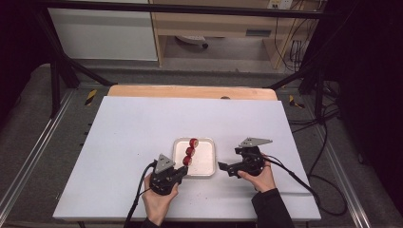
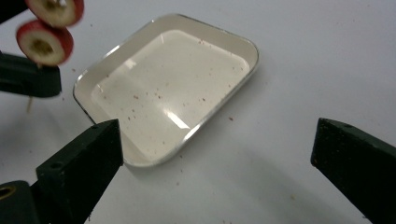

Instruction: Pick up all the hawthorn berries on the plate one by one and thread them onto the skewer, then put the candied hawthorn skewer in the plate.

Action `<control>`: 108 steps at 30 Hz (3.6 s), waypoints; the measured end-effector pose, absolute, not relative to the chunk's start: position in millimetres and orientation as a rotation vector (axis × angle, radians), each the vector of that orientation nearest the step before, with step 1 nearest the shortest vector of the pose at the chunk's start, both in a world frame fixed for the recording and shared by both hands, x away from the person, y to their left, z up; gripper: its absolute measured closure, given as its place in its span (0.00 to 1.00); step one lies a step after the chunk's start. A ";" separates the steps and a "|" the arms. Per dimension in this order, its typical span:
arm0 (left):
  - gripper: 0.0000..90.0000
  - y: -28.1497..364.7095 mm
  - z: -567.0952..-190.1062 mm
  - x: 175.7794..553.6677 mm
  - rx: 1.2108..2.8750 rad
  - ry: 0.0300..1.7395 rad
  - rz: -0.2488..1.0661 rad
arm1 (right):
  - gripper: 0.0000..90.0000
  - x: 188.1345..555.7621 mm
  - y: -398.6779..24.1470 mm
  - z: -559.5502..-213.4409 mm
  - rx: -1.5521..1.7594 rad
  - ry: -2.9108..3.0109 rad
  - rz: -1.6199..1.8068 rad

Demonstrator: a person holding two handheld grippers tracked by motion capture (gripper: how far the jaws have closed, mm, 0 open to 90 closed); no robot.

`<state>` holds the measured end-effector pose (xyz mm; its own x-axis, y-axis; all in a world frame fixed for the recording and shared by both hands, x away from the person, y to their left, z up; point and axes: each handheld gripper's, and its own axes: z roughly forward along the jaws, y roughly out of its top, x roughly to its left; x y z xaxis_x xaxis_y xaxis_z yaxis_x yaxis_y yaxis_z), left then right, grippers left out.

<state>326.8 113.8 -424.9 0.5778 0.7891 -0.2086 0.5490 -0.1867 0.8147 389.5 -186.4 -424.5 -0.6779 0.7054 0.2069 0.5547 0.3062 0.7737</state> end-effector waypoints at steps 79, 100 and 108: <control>0.96 87.9 -431.8 390.7 2.277 1.192 0.355 | 0.03 353.7 -244.9 -450.9 1.178 2.397 1.198; 0.33 115.1 -407.8 385.9 2.300 0.991 0.291 | 0.02 353.6 -246.1 -449.1 1.186 2.387 1.211; 0.19 136.3 -399.4 376.6 2.276 0.923 0.283 | 0.02 353.1 -246.8 -448.0 1.194 2.376 1.222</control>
<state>376.6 136.3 -399.4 0.7278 0.6843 -0.0441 0.5425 -0.5353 0.6475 353.1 -246.8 -448.0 -0.6479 0.7439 0.1638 0.5661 0.3263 0.7570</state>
